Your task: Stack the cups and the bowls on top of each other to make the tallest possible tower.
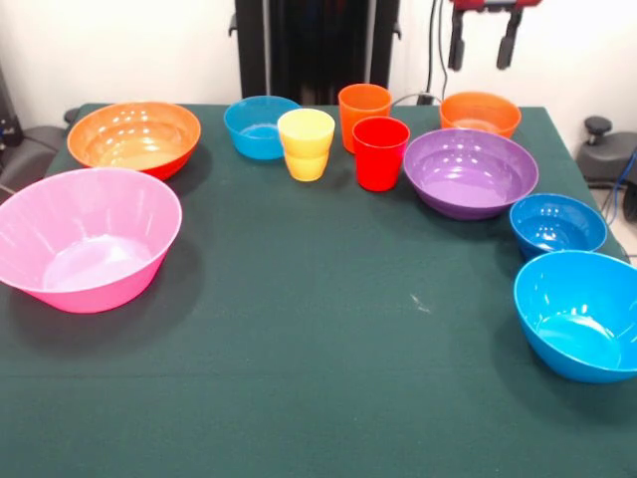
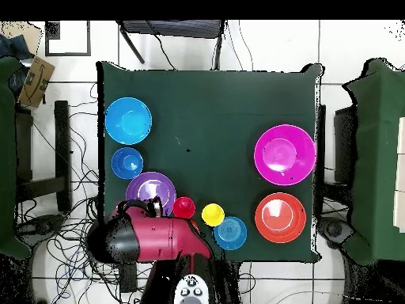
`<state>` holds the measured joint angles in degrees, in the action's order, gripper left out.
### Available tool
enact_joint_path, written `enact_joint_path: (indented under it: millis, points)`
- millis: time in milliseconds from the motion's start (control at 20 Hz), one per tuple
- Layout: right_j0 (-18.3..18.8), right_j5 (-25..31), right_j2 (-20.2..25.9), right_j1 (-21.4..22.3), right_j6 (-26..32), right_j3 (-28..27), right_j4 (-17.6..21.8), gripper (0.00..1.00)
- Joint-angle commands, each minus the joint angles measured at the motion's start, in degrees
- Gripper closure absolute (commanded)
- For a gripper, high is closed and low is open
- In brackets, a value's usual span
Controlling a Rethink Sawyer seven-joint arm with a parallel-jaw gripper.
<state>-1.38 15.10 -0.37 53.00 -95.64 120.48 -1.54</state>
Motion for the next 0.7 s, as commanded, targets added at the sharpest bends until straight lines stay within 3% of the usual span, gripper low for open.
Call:
enact_joint_path:
  millis: [50,450,700]
  points:
    - [0.3,-3.5,1.1,-8.7,-7.2,-7.0,1.7,0.0]
    - [0.5,8.6,-0.1,-5.0,-5.9,-12.0,0.3,0.0]
    - [0.6,8.1,0.3,-3.4,-7.0,-12.3,-0.4,0.0]
